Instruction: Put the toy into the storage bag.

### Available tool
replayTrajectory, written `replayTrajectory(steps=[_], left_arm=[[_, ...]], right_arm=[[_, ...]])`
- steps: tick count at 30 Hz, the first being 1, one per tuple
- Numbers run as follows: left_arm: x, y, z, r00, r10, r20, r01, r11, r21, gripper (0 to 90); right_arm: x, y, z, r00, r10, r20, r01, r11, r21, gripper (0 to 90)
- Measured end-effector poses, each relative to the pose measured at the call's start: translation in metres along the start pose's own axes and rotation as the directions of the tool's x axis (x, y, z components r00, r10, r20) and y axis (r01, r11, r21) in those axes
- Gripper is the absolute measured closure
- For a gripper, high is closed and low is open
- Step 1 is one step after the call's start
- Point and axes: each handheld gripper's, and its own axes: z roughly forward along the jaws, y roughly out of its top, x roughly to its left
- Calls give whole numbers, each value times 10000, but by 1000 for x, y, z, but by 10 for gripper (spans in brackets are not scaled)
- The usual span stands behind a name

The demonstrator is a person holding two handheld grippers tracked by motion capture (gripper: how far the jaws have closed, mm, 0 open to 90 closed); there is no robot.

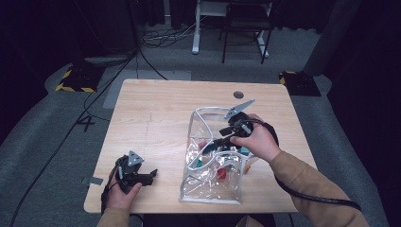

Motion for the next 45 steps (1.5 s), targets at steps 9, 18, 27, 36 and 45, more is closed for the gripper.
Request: replayTrajectory(steps=[9,18,27,36,45], left_arm=[[0,0,0,10000,1,2,-1,10000,1,136],[0,0,0,10000,4,0,-4,10000,1,135],[0,0,0,10000,12,-18,-12,10000,-18,135],[0,0,0,10000,13,-26,-13,10000,-28,135],[0,0,0,10000,12,-25,-12,10000,-28,135]], right_arm=[[1,0,-28,9999,16,134,6,9869,-1612,394],[8,-5,-68,9988,-70,489,213,9538,-2997,402],[6,-21,-94,9964,93,844,201,9398,-3411,397],[-8,-50,-115,9890,681,1312,-178,9358,-3521,374],[-20,-81,-130,9792,1173,1656,-499,9302,-3636,338]])
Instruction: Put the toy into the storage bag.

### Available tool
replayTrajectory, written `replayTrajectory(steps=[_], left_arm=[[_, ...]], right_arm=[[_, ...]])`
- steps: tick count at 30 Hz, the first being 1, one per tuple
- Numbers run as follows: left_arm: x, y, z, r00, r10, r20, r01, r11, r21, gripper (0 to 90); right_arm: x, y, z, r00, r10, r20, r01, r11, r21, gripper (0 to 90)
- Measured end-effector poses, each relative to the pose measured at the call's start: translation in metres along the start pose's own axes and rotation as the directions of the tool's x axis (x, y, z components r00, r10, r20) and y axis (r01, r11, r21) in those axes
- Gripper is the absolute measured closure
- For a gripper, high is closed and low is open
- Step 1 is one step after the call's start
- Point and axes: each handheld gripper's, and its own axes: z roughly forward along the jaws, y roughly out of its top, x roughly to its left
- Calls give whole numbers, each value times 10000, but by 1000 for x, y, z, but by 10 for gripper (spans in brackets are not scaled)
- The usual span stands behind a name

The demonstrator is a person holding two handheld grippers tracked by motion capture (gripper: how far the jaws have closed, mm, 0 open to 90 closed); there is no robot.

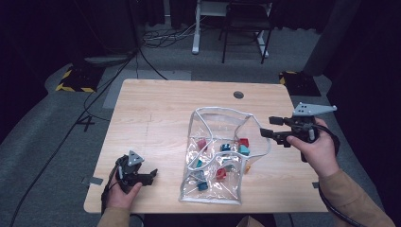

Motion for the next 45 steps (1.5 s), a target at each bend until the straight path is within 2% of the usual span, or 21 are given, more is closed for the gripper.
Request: replayTrajectory(steps=[5,10,16,17,21,26,36,45], left_arm=[[0,0,0,10000,0,-3,0,10000,0,135],[0,0,0,10000,6,-8,-6,10000,-1,135],[0,0,0,10000,2,-10,-2,10000,-3,135],[0,0,0,10000,8,-10,-8,10000,-1,135],[0,0,0,10000,10,-10,-10,10000,1,135],[0,0,0,10000,6,-14,-6,10000,-2,135],[0,0,0,10000,5,-9,-5,10000,18,135],[0,0,0,10000,-7,-4,7,10000,22,135]], right_arm=[[-11,-19,-12,9992,345,219,-344,9994,-45,320],[-13,-33,-18,9979,599,256,-596,9982,-119,312],[-16,-53,-17,9970,531,569,-536,9985,69,305],[-16,-59,-15,9967,444,682,-455,9989,148,304],[-16,-71,-7,9968,429,669,-451,9984,328,306],[-13,-92,9,9976,581,375,-604,9962,634,310],[-7,-113,33,9985,551,-3,-548,9930,1049,335],[-3,-131,56,9974,536,-477,-463,9887,1428,406]])
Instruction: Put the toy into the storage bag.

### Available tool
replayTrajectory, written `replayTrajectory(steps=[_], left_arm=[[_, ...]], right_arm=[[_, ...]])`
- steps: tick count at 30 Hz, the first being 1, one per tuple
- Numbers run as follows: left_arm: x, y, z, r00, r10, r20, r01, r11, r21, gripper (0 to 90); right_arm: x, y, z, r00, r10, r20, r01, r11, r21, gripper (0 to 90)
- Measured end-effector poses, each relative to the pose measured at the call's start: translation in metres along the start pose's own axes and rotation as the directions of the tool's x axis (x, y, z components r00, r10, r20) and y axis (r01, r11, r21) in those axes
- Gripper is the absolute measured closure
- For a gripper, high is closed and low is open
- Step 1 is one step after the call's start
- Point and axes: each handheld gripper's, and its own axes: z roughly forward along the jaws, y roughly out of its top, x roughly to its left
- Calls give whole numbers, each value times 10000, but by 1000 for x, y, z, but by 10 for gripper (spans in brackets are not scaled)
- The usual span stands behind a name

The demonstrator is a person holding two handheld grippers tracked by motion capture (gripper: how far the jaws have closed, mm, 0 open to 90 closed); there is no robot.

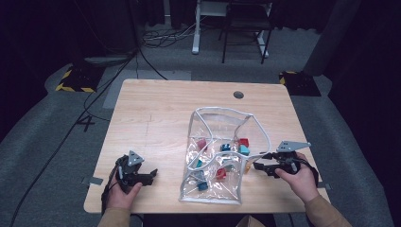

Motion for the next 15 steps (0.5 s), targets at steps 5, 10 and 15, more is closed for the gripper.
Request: replayTrajectory(steps=[5,10,15], left_arm=[[0,0,0,10000,3,-2,-3,10000,5,135],[0,0,0,10000,-6,-5,6,10000,4,135],[0,0,0,10000,3,-12,-3,10000,-6,135]], right_arm=[[2,-7,13,9998,-193,-88,194,9996,190,422],[3,-11,22,9993,-360,-94,363,9987,344,432],[6,-13,31,9989,-421,-199,429,9983,395,452]])
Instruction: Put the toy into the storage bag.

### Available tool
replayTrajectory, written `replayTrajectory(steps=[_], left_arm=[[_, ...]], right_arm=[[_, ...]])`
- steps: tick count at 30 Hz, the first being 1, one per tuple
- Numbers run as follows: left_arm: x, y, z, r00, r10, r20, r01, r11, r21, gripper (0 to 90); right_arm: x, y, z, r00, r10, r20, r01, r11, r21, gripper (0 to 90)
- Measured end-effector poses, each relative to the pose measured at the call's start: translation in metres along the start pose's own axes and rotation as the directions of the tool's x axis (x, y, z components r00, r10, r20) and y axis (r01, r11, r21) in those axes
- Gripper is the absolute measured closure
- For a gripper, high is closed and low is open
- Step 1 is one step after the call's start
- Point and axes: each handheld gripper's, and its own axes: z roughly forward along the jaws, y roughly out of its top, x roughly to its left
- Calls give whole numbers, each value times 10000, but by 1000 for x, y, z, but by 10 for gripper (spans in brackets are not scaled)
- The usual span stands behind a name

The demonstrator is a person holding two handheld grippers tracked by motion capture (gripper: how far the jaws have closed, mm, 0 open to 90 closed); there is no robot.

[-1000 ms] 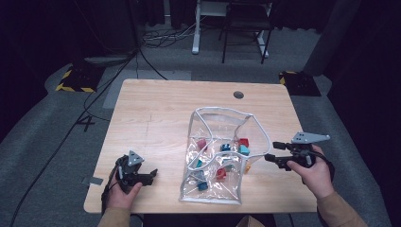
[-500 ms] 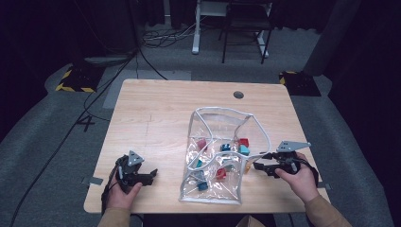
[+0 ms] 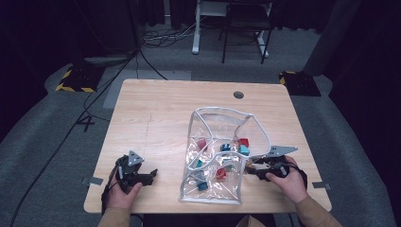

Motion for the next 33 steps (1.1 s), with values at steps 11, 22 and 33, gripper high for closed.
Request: replayTrajectory(steps=[11,22,33], left_arm=[[0,0,0,10000,-8,6,8,10000,10,135],[0,0,0,10000,2,0,-2,10000,1,135],[0,0,0,10000,-42,-2,42,10000,-17,135]], right_arm=[[6,0,7,9991,-336,248,334,9994,108,622],[10,1,-4,9991,-327,258,323,9993,166,648],[11,6,-34,9983,-135,565,141,9998,-108,648]])
